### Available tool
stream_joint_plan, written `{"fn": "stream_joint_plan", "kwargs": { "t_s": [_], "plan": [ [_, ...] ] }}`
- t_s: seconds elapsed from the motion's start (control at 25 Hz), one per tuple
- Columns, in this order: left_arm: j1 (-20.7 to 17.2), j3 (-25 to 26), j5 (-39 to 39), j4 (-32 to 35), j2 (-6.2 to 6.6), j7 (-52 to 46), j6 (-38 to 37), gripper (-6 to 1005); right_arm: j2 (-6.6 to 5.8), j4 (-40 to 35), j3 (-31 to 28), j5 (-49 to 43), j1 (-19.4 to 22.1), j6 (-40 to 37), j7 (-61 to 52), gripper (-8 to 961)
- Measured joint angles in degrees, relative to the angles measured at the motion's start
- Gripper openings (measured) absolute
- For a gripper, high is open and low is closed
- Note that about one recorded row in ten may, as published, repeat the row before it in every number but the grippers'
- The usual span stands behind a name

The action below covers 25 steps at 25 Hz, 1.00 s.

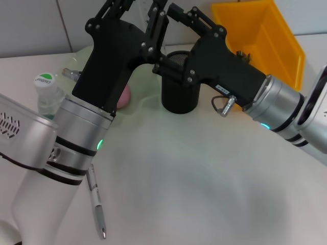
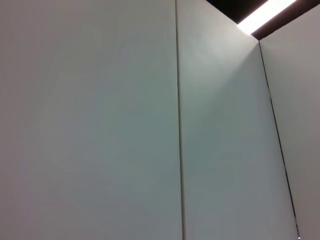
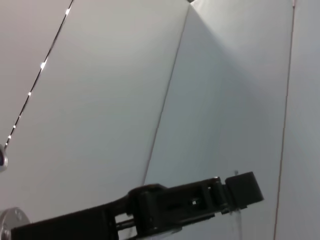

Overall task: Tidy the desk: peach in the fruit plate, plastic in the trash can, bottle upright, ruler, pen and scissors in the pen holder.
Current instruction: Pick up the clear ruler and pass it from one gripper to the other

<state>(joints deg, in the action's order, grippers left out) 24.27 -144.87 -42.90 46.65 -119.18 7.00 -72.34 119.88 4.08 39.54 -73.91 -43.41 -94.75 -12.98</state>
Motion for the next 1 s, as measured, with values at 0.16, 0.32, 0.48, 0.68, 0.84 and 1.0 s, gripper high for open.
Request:
{"fn": "stream_joint_plan", "kwargs": {
  "t_s": [0.16,0.32,0.48,0.68,0.84,1.0],
  "plan": [
    [0.13,0.02,0.00,0.01,0.00,0.02,0.02,415,0.00,0.11,-0.05,0.00,-0.26,0.78,0.69,696],
    [0.16,0.00,0.01,0.08,0.00,0.04,0.02,417,0.00,0.18,-0.66,0.00,-0.32,1.02,1.28,694],
    [0.18,-0.06,0.00,0.09,0.00,0.04,0.02,418,0.00,0.46,-0.80,0.00,-0.44,1.05,2.14,549],
    [0.33,-0.13,0.01,-0.04,0.00,0.04,0.02,421,0.00,0.52,-0.79,0.00,-0.80,1.06,2.17,406],
    [0.41,-0.15,0.01,-0.11,0.00,0.04,0.02,423,0.00,0.57,-0.87,0.00,-1.10,1.06,2.24,352],
    [0.43,-0.15,0.01,-0.15,0.00,0.04,0.01,425,0.00,0.61,-1.46,0.00,-1.33,1.18,2.41,318]
  ]
}}
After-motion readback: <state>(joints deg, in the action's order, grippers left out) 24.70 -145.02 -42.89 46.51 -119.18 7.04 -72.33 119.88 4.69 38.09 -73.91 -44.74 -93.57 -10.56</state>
